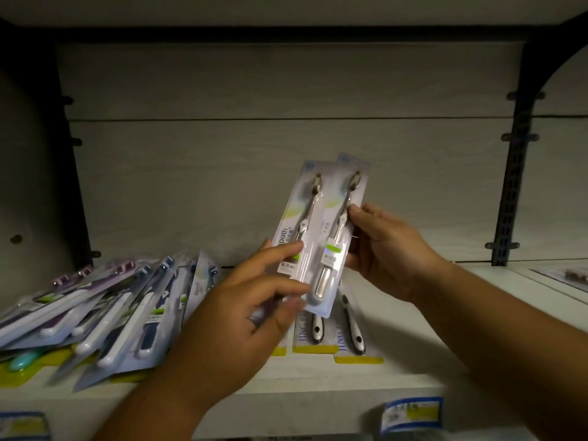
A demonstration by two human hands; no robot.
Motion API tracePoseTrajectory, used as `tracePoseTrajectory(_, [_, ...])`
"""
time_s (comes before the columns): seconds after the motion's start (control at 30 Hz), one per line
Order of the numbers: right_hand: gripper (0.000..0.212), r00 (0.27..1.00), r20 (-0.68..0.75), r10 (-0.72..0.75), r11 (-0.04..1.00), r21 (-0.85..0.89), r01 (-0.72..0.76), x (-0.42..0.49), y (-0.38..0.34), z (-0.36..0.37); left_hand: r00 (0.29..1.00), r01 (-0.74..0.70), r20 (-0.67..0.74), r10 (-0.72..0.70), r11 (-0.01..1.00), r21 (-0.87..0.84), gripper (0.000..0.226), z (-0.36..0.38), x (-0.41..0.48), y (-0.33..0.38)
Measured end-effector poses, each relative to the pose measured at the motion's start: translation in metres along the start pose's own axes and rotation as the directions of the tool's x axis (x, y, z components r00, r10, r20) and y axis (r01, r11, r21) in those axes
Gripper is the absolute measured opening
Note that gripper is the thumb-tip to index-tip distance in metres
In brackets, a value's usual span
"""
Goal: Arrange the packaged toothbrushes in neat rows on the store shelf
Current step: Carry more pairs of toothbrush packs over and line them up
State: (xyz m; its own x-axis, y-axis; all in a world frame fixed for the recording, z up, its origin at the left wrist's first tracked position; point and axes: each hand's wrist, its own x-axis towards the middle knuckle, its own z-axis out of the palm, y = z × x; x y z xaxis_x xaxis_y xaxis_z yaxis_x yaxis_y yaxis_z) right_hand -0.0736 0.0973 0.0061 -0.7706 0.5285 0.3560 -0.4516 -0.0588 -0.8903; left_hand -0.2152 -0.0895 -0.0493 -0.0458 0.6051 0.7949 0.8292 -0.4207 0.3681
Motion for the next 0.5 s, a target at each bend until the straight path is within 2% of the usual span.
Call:
tracePoseTrajectory(0.1, [0.033, 1.000, 0.026, 0.004, 0.998, -0.067, -0.002, -0.005, -0.003, 0.013, 0.990, 0.090, -0.100, -0.102, 0.988, -0.125, 0.016, -0.002, 0.005, -0.001])
tracePoseTrajectory(0.23, [0.030, 1.000, -0.022, -0.002, 0.991, -0.136, -0.001, -0.013, -0.002, 0.030, 0.953, 0.231, -0.064, -0.297, 0.845, -0.482, 0.055, -0.006, 0.011, 0.007])
tracePoseTrajectory(0.33, [0.031, 0.996, -0.073, -0.043, 0.977, -0.210, 0.027, -0.022, -0.006, 0.037, 0.939, 0.223, -0.086, -0.334, 0.779, -0.586, 0.073, -0.006, 0.014, 0.011])
tracePoseTrajectory(0.5, [0.029, 0.987, -0.140, -0.075, 0.961, -0.273, 0.034, -0.053, -0.022, 0.034, 0.945, 0.205, -0.032, -0.326, 0.666, -0.717, 0.062, 0.010, 0.009, 0.020])
